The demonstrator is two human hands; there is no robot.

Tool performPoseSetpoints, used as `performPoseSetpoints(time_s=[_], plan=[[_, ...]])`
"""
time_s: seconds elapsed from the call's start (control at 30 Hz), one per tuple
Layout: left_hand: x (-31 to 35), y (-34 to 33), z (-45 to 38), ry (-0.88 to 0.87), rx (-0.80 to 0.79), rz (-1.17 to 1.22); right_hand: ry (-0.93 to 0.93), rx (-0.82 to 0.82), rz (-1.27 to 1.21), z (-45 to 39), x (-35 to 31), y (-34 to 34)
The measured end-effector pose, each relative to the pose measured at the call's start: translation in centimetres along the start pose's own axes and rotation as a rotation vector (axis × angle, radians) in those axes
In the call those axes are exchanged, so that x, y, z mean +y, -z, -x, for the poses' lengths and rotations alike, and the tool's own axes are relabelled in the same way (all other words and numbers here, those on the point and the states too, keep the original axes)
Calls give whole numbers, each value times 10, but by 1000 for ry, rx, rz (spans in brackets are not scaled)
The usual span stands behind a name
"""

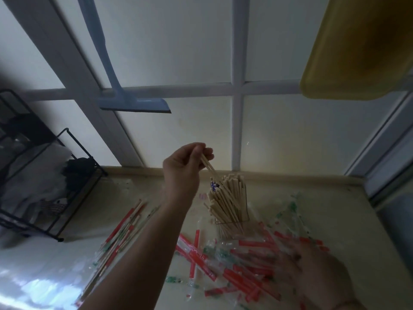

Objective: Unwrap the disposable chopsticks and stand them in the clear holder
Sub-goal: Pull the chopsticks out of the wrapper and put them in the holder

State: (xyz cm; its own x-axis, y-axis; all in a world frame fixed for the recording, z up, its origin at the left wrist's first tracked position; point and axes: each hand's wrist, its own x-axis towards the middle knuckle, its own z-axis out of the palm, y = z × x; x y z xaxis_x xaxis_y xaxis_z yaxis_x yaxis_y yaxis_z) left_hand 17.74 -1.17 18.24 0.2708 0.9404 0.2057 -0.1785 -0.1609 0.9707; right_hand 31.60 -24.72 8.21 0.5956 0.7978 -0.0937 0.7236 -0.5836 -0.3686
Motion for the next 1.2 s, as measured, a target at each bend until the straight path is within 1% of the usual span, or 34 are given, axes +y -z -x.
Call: performPoseSetpoints(time_s=[0.03, 0.07, 0.1, 0.13, 0.2, 0.3, 0.37, 0.4, 0.47, 0.5, 0.6, 0.7, 0.73, 0.8, 0.87, 0.97, 1.03, 1.1, 1.2], plan=[[-6, -4, 0, -26, -33, -52, 36, 90, -38, -9, -1, 2], [-14, -7, 0, -47, -66, -109, 39, 119, -54, -15, -5, 4], [-22, -9, 0, -63, -98, -170, 70, 117, -86, -23, -10, 8], [-31, -10, 0, -69, -126, -239, 62, 99, -85, -30, -18, 10], [-46, -13, 0, -82, -175, -409, 116, 125, -83, -41, -30, 13], [-70, -12, -2, -131, -291, -762, 172, 179, -136, -47, -38, 10], [-78, -11, 1, -203, -347, -967, 208, 226, -136, -48, -43, 6], [-81, -11, 2, -252, -344, -1008, 222, 247, -139, -47, -43, 4], [-82, -10, 4, -301, -320, -999, 230, 247, -158, -45, -45, 1], [-79, -10, 5, -281, -315, -947, 235, 242, -167, -45, -47, 1], [-68, -2, 7, -123, -279, -743, 283, 260, -204, -43, -54, -1], [-69, 31, 9, -16, -138, -655, 356, 264, -257, -44, -68, -6], [-76, 49, 11, 6, -87, -664, 391, 284, -266, -45, -74, -9], [-99, 94, 16, 61, -5, -792, 471, 303, -298, -46, -91, -14], [-121, 144, 28, 157, 53, -963, 540, 268, -351, -45, -114, -22], [-145, 213, 48, 236, 98, -1188, 629, 134, -392, -37, -153, -45], [-156, 247, 56, 309, 61, -1344, 657, 12, -402, -32, -182, -64], [-165, 270, 60, 381, 2, -1458, 685, -70, -363, -33, -208, -85], [-176, 290, 60, 374, -55, -1519, 671, -205, -288, -44, -244, -114]])
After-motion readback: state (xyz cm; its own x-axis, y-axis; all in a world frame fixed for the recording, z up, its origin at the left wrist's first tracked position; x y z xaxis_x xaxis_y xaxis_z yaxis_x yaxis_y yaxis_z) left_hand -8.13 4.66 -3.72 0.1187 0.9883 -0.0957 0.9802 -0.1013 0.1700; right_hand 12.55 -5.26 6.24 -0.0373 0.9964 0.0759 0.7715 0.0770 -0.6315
